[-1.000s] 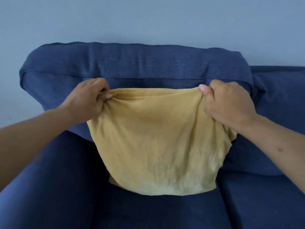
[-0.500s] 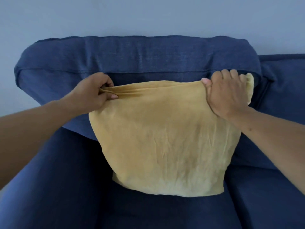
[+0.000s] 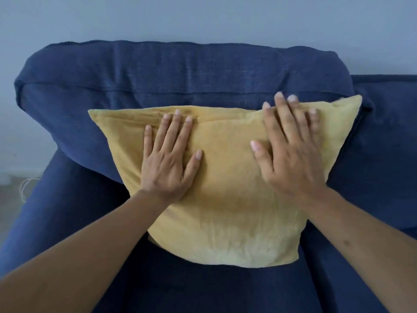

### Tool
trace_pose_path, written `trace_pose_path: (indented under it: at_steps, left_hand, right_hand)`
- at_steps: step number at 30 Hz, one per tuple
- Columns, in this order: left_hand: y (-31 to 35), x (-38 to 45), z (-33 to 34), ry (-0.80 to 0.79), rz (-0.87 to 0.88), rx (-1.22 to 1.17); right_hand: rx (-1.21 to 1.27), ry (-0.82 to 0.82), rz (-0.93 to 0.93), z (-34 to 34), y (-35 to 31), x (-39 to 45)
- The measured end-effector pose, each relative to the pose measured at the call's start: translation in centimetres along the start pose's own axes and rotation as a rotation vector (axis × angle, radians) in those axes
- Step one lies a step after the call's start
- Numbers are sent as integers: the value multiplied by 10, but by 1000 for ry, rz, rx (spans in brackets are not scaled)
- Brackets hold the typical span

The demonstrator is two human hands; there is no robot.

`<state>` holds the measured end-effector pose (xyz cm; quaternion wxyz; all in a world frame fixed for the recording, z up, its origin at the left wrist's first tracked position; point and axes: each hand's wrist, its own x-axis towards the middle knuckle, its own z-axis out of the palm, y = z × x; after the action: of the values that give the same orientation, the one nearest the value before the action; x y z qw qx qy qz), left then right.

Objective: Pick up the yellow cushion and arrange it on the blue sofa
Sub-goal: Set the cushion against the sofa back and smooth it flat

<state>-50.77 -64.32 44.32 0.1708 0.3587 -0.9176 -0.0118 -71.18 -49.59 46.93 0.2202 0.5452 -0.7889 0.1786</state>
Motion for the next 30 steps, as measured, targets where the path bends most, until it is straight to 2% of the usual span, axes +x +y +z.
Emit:
trace_pose_path:
  at_steps: [2, 4, 8, 10, 13, 14, 19, 22, 26, 30]
  left_hand:
    - [-13, 5, -3, 46, -34, 8]
    - [-29, 10, -8, 86, -162, -27]
    - [-47, 19, -17, 175, -423, -100]
    - [-39, 16, -24, 220, -358, -107]
    - [-9, 4, -24, 176, -8, -101]
    - [-1, 0, -21, 148, 43, -91]
    - [-4, 2, -13, 19, -120, -10]
    - [-4, 3, -20, 25, -115, -30]
    - [8, -15, -33, 94, -53, -56]
    - [31, -55, -16, 19, 17, -19]
  right_hand:
    - [-64, -100, 83, 8, 25, -5]
    - [-74, -162, 222, 12, 55, -3]
    - [-26, -132, 284, -4, 77, 5]
    - [5, -70, 201, -18, 63, 7]
    - [-1, -81, -31, -19, 33, 3]
    - [-13, -114, -72, -14, 26, 3]
    - [-72, -274, 86, 3, 42, 6]
    - [-59, -228, 92, -6, 42, 8]
    - [-36, -105, -80, -26, 14, -1]
    - [-81, -175, -297, -9, -10, -30]
